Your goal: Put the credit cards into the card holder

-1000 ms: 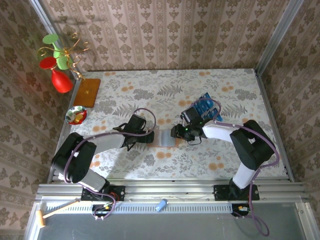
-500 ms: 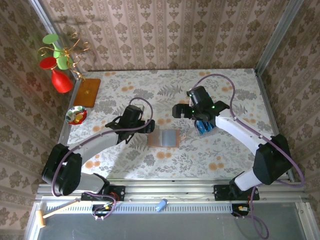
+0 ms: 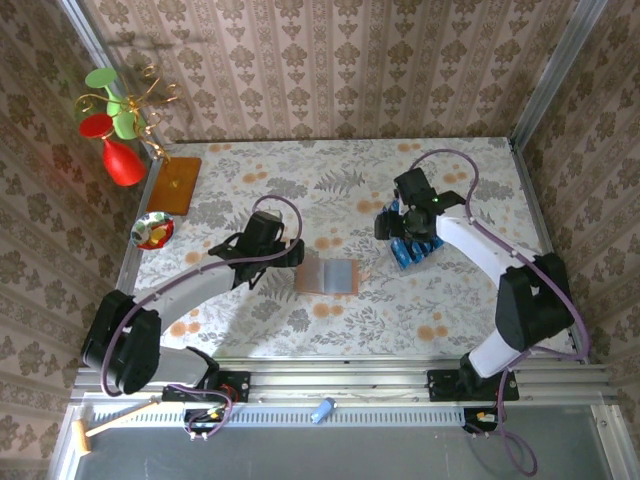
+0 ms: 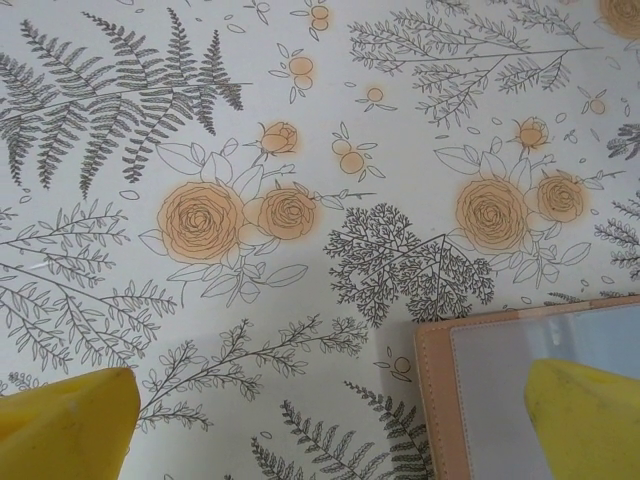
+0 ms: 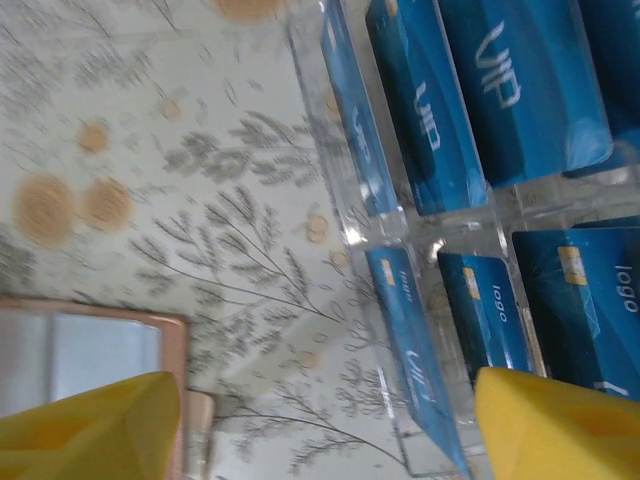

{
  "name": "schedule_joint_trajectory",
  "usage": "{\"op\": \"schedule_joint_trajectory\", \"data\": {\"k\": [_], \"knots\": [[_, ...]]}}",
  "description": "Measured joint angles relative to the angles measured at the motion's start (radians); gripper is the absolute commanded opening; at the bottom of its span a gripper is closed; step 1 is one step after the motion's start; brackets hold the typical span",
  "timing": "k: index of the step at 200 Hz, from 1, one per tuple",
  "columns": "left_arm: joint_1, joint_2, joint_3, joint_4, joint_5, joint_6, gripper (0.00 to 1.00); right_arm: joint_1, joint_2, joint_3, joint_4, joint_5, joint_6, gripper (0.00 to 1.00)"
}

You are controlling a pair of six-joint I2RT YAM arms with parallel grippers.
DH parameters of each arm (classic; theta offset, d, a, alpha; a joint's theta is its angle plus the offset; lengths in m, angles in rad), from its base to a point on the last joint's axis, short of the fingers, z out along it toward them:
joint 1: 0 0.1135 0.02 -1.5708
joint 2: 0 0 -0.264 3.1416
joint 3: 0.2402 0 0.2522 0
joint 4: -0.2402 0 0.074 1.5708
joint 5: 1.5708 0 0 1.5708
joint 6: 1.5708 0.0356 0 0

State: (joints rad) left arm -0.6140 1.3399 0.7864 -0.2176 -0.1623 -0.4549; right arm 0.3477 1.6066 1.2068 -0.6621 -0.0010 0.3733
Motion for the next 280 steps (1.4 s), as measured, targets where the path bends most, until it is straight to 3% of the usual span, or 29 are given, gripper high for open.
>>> {"op": "schedule_joint_trajectory", "data": {"k": [58, 159, 240, 280], "knots": [[0.015, -0.045, -0.003, -0.001, 0.009, -0.006, 1.00, 0.038, 0.030, -0.001, -0.048, 0.111, -0.063, 0.44], [0.015, -0.047, -0.020, 0.001, 0.031, -0.006, 1.00, 0.093, 0.135, 0.011, -0.080, 0.303, -0.114, 0.43], [0.016, -0.047, -0.020, 0.002, 0.032, -0.006, 1.00, 0.116, 0.179, 0.018, -0.080, 0.309, -0.116, 0.38], [0.016, -0.047, -0.021, 0.009, 0.032, -0.006, 1.00, 0.135, 0.179, 0.018, -0.080, 0.309, -0.113, 0.31]]}}
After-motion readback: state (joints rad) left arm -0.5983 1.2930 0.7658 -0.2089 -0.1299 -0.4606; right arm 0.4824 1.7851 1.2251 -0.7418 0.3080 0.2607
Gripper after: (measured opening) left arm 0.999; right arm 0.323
